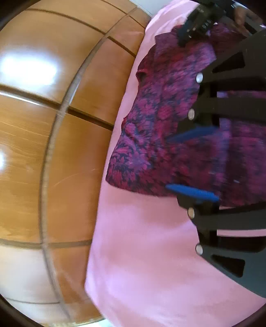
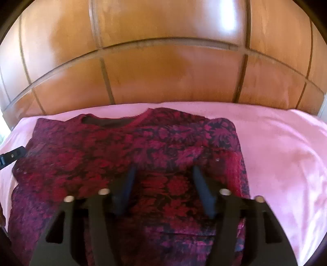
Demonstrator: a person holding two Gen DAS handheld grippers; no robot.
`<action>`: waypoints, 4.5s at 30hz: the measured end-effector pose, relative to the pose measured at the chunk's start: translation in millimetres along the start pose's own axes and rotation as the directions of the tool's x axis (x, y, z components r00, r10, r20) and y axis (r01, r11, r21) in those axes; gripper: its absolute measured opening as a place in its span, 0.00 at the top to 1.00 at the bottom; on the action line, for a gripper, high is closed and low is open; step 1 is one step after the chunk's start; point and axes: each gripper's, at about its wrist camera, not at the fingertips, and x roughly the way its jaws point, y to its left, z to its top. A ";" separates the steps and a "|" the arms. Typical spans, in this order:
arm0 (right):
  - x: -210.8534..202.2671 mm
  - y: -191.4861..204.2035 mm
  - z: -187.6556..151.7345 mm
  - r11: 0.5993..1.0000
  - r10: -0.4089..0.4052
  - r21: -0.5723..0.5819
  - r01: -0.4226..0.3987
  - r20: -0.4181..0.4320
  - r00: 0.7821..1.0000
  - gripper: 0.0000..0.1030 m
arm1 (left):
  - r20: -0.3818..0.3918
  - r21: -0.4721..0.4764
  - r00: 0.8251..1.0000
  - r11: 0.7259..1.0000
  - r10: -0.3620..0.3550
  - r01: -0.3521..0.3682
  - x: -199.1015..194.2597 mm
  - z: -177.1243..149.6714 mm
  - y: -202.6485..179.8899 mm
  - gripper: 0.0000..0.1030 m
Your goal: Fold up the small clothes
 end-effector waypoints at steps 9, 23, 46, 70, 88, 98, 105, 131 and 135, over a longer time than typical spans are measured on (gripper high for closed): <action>-24.0 8.7 -30.6 1.000 0.001 0.004 -0.002 0.004 1.000 0.14 | 0.049 0.026 0.999 1.000 0.010 -0.011 -49.7 -26.1 -7.1 0.47; -70.0 -10.7 -67.7 0.985 0.035 0.169 -0.025 -0.059 0.998 0.08 | 0.071 0.025 0.997 1.000 0.000 -0.002 -98.4 -65.1 -6.9 0.38; -151.0 -66.2 -182.3 0.929 0.246 0.312 -0.199 -0.118 0.962 0.08 | -0.142 -0.043 0.987 0.997 -0.070 0.064 -124.5 -175.7 59.8 0.40; -220.0 -54.1 -183.0 0.766 0.604 0.342 -0.545 -0.090 0.792 0.80 | -0.164 -0.144 0.872 0.885 -0.462 0.442 -177.3 -155.6 67.7 0.87; -101.2 -107.3 -106.3 0.586 0.539 0.669 -0.457 0.099 0.836 0.20 | -0.104 -0.553 0.859 0.747 -0.502 0.369 -48.5 -44.1 82.3 0.37; -148.7 -111.1 -129.1 0.848 0.342 0.432 -0.306 -0.006 0.940 0.16 | -0.086 -0.307 0.909 0.879 -0.408 0.365 -81.4 -89.0 103.0 0.23; -132.2 -89.6 -161.7 0.934 0.204 0.317 -0.163 -0.098 0.974 0.61 | -0.170 -0.244 0.894 0.897 -0.414 0.368 -53.7 -99.6 74.9 0.67; -222.3 -112.0 -220.2 0.884 0.329 0.395 -0.251 -0.142 0.934 0.75 | -0.214 -0.203 0.897 0.916 -0.387 0.347 -147.0 -165.0 70.2 0.75; -230.4 -95.8 -189.5 0.943 0.208 0.282 -0.177 -0.084 0.974 0.54 | -0.124 -0.033 0.959 0.967 -0.254 0.252 -161.7 -139.5 55.1 0.57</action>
